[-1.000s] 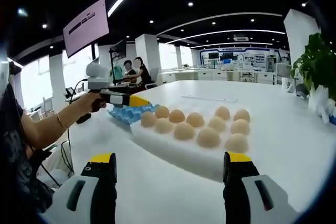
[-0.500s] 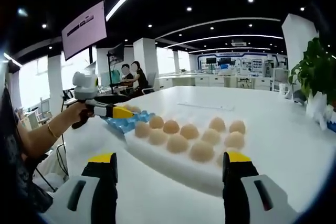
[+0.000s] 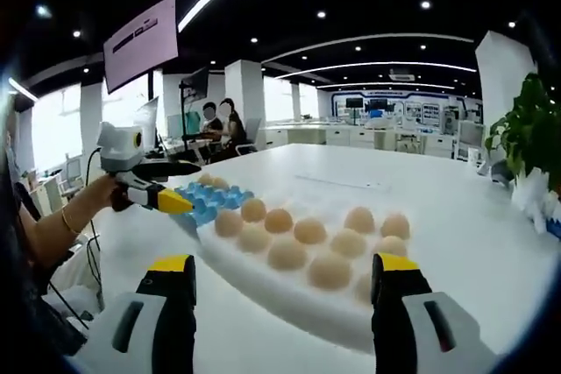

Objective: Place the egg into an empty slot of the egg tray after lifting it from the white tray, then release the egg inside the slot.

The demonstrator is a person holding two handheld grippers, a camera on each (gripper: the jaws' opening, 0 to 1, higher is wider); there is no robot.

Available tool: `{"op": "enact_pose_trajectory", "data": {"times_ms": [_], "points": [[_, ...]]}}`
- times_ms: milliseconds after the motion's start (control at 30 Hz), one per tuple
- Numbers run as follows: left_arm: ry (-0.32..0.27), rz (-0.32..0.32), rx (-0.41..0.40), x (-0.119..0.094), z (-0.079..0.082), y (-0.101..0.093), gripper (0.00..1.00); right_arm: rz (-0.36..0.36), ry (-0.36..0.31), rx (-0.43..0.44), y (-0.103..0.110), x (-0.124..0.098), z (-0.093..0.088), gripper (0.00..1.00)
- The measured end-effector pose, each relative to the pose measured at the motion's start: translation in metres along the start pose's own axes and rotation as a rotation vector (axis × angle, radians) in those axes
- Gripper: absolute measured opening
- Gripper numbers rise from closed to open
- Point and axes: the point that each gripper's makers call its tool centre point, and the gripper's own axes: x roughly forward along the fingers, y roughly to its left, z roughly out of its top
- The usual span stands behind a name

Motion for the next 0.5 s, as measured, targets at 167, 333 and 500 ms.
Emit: {"op": "enact_pose_trajectory", "data": {"times_ms": [167, 333, 500], "points": [[0.002, 0.004, -0.017, -0.01, -0.002, -0.002, 1.0, -0.006, -0.01, 0.006, -0.003, 0.003, 0.005, 0.85], [-0.007, -0.034, -0.066, -0.021, -0.001, -0.013, 1.0, -0.015, -0.013, 0.006, -0.009, 0.006, 0.01, 0.85], [0.036, 0.009, -0.009, -0.026, -0.009, -0.011, 1.0, -0.02, -0.017, 0.008, -0.015, 0.01, 0.013, 0.85]]}}
